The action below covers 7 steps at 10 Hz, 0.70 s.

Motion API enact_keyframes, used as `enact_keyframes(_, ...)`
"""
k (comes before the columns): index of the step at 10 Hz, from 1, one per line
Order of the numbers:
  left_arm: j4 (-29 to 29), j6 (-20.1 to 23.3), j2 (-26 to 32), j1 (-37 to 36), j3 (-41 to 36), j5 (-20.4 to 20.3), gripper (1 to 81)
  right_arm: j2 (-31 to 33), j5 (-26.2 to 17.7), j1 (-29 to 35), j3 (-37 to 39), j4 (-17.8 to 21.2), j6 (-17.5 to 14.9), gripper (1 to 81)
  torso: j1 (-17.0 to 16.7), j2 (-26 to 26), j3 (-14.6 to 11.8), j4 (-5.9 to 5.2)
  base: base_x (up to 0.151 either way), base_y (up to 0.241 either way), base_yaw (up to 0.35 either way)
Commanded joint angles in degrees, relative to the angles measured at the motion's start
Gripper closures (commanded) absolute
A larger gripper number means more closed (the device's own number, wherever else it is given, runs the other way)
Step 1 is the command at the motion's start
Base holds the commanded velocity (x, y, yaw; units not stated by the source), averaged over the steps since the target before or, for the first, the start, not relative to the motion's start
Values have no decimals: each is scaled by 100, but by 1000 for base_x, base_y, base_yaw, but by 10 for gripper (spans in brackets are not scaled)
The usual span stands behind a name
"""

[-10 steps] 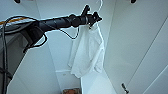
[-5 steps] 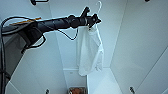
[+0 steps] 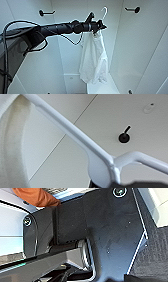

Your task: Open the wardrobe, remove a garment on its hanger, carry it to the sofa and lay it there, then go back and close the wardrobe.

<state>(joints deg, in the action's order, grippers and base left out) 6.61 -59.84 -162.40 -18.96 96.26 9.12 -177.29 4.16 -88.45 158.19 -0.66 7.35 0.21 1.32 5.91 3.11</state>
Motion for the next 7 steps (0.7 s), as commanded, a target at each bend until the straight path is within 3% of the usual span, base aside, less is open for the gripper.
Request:
enact_keyframes(1, 209, 148, 32, -808, -132, -138, 811, -2, -337, 165, -34, 39, 12, 10, 2, 0, 5, 0, 0, 0, 0)
enact_keyframes(7, 201, 175, 111, -394, -405, -235, 811, -11, -337, 174, -34, 31, 12, 10, 0, 0, -44, 0, 0, 0, 0)
